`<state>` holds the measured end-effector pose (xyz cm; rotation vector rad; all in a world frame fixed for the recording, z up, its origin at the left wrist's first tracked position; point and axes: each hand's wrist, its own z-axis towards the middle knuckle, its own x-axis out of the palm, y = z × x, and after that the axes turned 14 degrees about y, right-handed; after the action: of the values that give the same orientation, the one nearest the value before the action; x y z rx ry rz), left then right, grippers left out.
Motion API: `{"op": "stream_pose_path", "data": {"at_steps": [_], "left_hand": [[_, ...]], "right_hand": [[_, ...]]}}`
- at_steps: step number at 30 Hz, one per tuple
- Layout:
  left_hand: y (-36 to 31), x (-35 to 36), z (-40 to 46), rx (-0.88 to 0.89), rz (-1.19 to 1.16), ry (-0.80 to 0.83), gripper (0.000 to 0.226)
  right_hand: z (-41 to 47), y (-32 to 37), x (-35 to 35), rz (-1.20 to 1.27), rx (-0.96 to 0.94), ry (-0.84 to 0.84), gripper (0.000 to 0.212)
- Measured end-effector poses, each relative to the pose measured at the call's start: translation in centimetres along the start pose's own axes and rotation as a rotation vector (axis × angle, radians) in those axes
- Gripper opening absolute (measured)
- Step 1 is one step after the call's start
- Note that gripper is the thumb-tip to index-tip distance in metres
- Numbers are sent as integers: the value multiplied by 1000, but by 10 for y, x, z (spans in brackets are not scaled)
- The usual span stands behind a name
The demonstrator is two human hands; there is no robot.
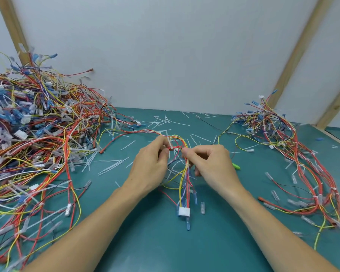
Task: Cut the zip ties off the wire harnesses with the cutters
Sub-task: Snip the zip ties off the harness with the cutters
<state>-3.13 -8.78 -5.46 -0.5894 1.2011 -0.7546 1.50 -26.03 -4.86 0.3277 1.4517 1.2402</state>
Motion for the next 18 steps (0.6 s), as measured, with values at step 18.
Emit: {"op": "stream_pose_path", "data": {"at_steps": [18], "left_hand": [[5, -11, 5, -19, -332, -178, 22]], "right_hand": [[10, -34, -34, -879, 440, 60, 20]]}}
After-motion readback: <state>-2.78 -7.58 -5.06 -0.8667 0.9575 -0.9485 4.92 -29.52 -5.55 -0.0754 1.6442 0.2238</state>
